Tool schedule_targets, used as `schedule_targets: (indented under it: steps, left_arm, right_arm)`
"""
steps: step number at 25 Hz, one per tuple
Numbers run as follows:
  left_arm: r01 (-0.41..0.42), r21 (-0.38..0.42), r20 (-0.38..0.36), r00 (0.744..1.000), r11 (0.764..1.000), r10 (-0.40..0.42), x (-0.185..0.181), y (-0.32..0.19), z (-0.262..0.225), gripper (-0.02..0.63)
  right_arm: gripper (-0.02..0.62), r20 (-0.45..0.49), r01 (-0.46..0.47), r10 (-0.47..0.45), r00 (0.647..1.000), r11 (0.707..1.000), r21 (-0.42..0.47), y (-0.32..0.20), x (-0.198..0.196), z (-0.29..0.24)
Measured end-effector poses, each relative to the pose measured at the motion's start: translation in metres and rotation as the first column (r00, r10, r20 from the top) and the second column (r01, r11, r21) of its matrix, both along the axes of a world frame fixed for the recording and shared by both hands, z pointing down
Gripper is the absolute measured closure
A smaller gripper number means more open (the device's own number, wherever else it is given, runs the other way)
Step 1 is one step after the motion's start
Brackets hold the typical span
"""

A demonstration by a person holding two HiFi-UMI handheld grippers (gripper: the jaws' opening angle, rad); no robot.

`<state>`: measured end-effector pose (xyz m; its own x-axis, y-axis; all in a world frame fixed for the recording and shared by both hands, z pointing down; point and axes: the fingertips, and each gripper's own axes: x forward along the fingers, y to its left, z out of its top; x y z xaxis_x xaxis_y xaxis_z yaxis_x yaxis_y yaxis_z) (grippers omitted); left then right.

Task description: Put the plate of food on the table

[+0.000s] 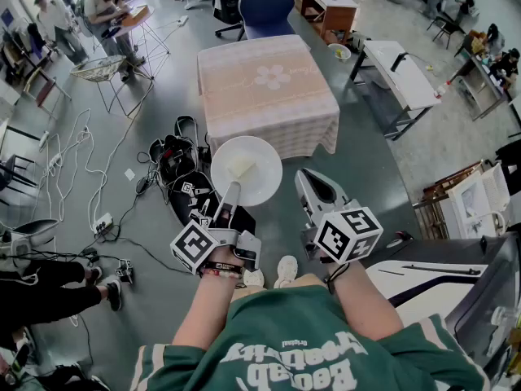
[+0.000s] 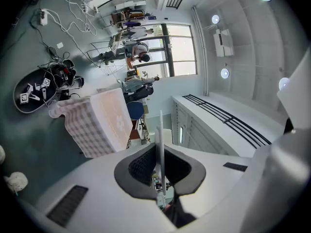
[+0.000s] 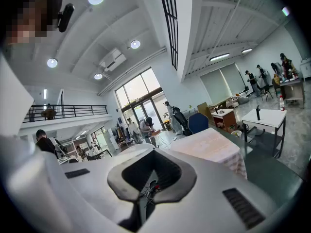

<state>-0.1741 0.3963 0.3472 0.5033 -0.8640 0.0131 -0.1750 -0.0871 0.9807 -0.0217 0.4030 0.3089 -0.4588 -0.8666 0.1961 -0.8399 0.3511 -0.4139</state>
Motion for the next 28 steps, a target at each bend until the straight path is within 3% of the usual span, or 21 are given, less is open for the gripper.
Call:
schedule_targets:
  steps: [12,19,28]
  left_arm:
    - [0.002,-0.009,-0.007,1.000,1.000,-0.002,0.017,0.010,-0.001,0.581]
    - [0.002,-0.003,-0.009,1.000,1.000,-0.002,0.038,0.014,0.001,0.581]
    - [-0.003,0.010,-0.007,1.000,1.000,0.003,0.060,0.015,-0.001,0.581]
  right_arm:
    - [0.581,-0.007,0.009,-0.008,1.000,1.000,0.008,0.010,0.015,-0.001]
    - [0.580,-0.080,0.014,-0.009,0.997,0.999,0.051,0.015,0.034,0.000]
    - [0.580,-0.084,0.009,-0.003,0.996,0.997,0.073,0.019,0.056,0.002]
